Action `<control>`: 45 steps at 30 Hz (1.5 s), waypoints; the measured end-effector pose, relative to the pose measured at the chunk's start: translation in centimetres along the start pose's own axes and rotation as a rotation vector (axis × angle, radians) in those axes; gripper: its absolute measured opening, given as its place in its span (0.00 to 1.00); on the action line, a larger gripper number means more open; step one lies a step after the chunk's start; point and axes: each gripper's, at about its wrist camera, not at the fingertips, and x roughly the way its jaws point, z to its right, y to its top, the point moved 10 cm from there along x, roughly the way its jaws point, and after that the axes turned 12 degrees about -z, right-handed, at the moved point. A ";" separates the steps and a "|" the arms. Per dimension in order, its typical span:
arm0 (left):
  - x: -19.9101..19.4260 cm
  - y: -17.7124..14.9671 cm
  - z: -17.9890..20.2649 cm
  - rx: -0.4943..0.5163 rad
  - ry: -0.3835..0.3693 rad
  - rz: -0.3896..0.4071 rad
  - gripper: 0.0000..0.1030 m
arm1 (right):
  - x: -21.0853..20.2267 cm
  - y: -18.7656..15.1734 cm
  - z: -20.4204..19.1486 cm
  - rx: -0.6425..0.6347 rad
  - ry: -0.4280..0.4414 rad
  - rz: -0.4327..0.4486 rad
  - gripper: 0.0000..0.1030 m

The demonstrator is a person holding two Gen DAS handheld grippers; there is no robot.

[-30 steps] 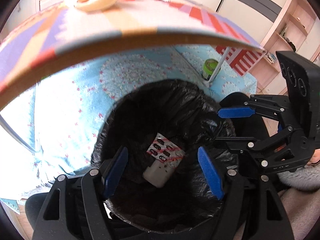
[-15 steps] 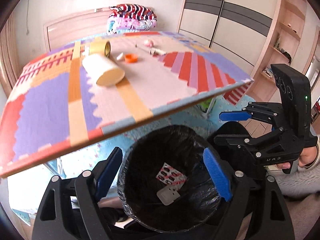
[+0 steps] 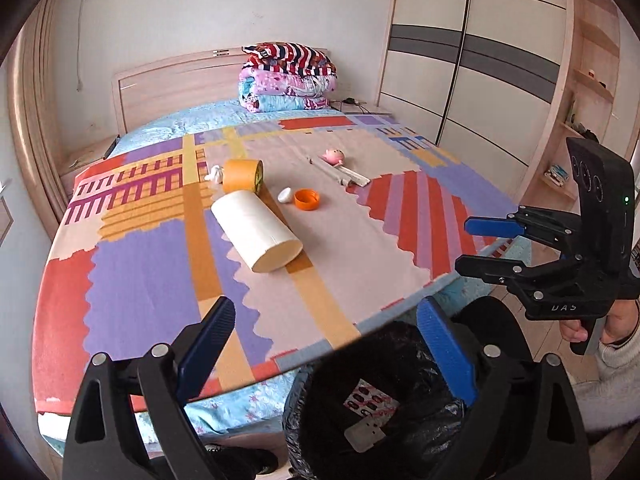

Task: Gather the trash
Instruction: 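Move both tools back over the bed toward the remaining items, then grasp the paper towel tube with the left tool while the right tool grasps the white stick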

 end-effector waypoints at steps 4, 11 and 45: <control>0.9 1.6 -1.3 -0.024 0.014 -0.006 0.86 | 0.7 1.9 1.2 0.011 -0.013 0.005 0.56; 3.4 4.1 -3.5 -0.073 0.031 -0.026 0.86 | 2.5 4.5 2.9 0.026 -0.035 0.004 0.56; 11.7 5.8 -7.0 -0.132 0.137 -0.126 0.48 | 13.3 10.2 8.1 0.096 -0.081 -0.143 0.14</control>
